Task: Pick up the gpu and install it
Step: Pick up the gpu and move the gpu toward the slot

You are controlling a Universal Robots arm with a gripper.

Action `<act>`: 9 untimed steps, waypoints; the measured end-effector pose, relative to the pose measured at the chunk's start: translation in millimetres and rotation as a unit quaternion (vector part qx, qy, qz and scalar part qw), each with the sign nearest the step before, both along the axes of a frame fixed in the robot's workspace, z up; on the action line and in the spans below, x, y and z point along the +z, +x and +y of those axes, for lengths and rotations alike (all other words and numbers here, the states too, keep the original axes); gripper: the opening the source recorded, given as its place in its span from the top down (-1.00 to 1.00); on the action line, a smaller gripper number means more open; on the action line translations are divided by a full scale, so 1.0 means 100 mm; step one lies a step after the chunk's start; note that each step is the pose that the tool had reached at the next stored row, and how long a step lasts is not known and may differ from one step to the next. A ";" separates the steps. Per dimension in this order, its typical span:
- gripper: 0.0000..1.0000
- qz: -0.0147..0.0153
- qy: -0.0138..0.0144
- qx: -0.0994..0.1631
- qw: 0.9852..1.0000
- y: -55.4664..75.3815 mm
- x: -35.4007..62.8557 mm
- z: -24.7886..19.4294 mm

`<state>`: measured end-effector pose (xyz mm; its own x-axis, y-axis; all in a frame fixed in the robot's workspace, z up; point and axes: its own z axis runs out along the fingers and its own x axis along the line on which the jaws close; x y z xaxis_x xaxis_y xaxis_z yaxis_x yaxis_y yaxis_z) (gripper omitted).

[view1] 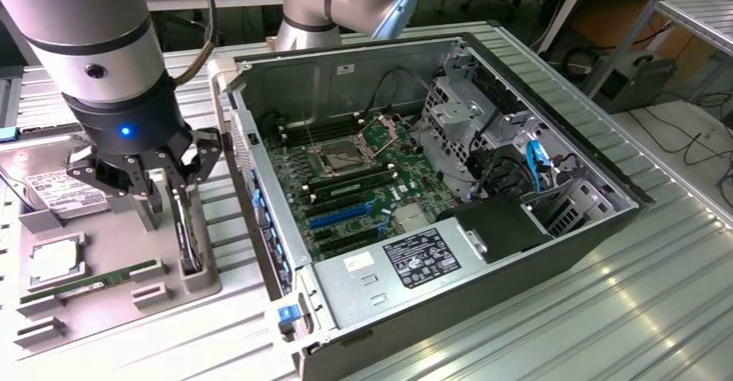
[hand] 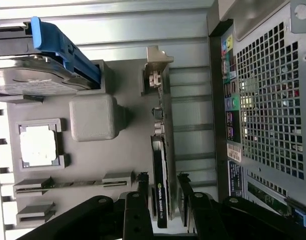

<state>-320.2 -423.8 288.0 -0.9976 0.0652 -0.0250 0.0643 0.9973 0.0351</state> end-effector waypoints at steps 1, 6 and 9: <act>0.28 0.000 0.000 0.001 1.000 0.00 -0.018 0.001; 0.28 0.000 0.000 0.014 1.000 0.03 -0.140 0.022; 0.28 0.000 0.000 0.020 1.000 0.03 -0.217 0.033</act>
